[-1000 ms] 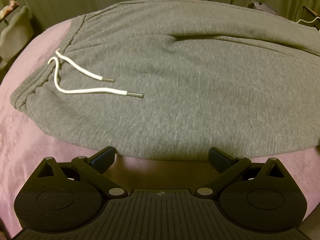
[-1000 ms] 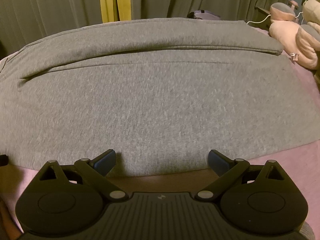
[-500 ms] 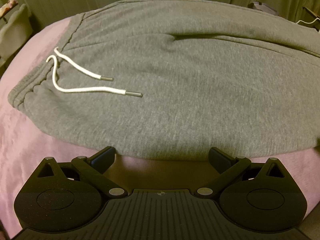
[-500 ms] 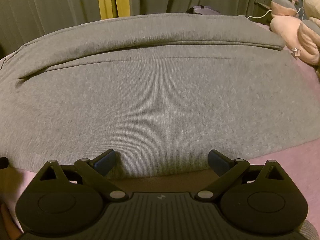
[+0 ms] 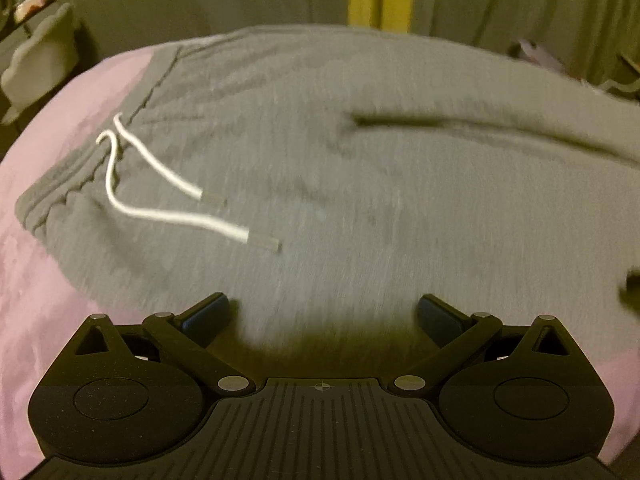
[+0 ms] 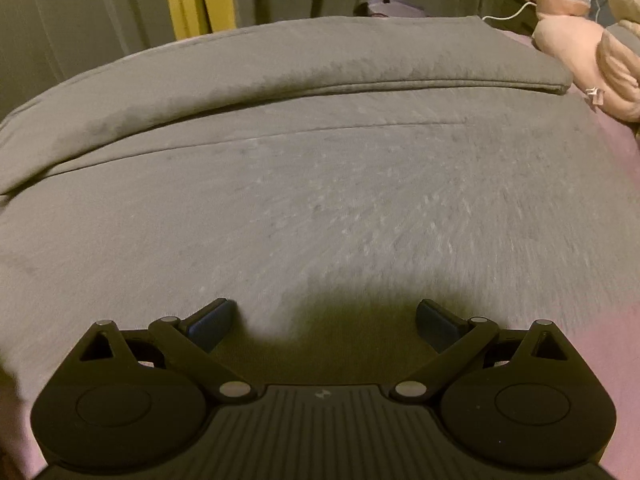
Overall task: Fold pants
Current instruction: 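Reach the right tool to a pant leg hem and close on it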
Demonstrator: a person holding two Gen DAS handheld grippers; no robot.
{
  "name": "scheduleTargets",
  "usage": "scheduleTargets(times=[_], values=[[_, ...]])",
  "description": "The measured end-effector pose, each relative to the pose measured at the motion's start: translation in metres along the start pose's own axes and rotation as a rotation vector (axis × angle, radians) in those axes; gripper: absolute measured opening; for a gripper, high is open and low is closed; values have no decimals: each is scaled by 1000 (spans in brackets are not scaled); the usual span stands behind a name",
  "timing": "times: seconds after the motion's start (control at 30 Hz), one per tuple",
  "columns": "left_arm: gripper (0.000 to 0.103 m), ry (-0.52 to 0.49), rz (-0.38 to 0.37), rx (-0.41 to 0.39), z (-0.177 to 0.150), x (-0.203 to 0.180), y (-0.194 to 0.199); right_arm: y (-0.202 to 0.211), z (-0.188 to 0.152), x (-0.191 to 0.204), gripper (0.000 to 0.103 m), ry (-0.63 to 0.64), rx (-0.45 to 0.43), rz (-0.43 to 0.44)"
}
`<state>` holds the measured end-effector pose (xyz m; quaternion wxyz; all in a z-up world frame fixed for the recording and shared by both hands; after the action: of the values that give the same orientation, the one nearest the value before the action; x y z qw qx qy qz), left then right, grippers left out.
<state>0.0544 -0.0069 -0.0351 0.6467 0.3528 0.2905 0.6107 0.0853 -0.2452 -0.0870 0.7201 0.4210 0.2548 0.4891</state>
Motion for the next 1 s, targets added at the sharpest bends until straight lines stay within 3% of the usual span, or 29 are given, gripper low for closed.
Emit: scheduleTargets(times=[0.2,0.27,0.33,0.37,0.47,0.5,0.57,0.67,0.77,1.0], values=[[103,115,67,-158,47,2,-21,-13,7,-16,100,-61,50,61],[103,146,123,-220,51,11,-31,-18,15,-14,99,12,115,68],[103,156,161,-259,50,22,-39,-18,37,-16,99,62,236,111],[103,160,175,-270,49,27,-43,-12,54,-22,99,37,212,148],[103,199,194,-293,53,38,-49,-1,132,-48,99,-75,3,197],[103,199,193,-307,53,38,-49,-9,165,-58,99,-109,-53,176],[103,172,189,-317,54,33,-54,-37,211,-73,98,-165,-78,118],[103,106,188,-288,52,24,-64,-97,270,-96,81,-301,-47,12],[103,127,167,-283,51,27,-70,-144,298,-112,60,-450,-10,-33],[103,176,147,-298,46,31,-76,-204,337,-113,58,-621,-39,-153]])
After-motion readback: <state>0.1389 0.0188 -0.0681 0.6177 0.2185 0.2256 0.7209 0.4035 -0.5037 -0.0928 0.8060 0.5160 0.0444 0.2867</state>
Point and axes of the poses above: each gripper's, at about its wrist camera, not at the fingertips, and y roughly against the way its jaws point, x to its left, z to its top, the point moved 4 cm from there along -y, roughly the way its jaws point, and after that the axes turned 3 degrees about -x, right-handed, at the moved point
